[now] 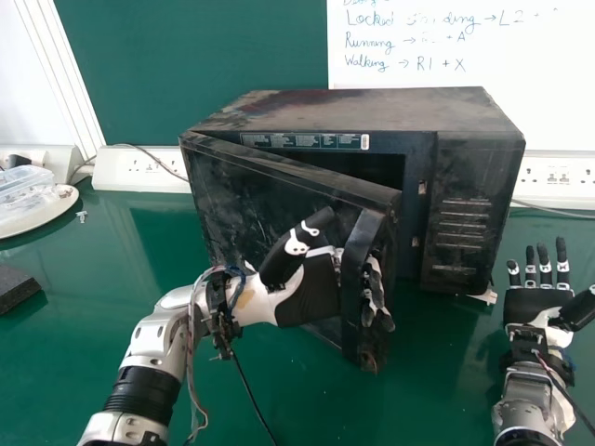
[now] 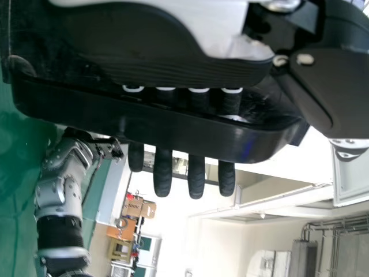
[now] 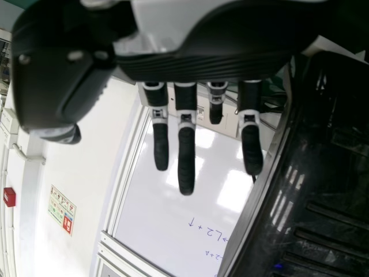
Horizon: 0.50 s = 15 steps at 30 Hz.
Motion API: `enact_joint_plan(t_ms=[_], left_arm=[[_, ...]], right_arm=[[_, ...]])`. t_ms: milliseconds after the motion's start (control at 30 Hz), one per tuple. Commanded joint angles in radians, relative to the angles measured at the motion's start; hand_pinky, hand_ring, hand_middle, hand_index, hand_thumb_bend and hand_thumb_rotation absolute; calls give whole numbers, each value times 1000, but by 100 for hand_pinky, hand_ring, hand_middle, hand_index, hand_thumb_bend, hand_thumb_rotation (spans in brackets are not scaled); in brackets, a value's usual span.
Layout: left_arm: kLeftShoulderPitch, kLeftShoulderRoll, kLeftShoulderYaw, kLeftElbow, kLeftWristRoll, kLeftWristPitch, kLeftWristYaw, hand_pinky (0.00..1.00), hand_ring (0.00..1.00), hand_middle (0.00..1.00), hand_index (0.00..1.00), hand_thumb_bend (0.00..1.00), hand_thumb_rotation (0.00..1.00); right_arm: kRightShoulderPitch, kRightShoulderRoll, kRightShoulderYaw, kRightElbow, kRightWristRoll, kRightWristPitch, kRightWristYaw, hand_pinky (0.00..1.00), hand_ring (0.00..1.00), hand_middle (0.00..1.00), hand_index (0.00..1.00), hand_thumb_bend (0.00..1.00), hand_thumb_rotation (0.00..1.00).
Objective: Open the door of oven
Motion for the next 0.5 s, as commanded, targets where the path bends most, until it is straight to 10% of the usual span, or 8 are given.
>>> enact_joint_plan(t_ms=[0, 467], left_arm=[[16, 33, 17, -84, -74, 37, 1, 28, 34, 45, 69, 73, 61], [75, 68, -55, -365, -241, 308, -40, 16, 23, 35, 64, 85, 61]], right_arm=[[11, 0, -3, 18, 2, 3, 4, 37, 39, 49, 50, 100, 99], [9, -5, 0, 25, -4, 0, 4, 35, 37, 47, 47, 100, 99]])
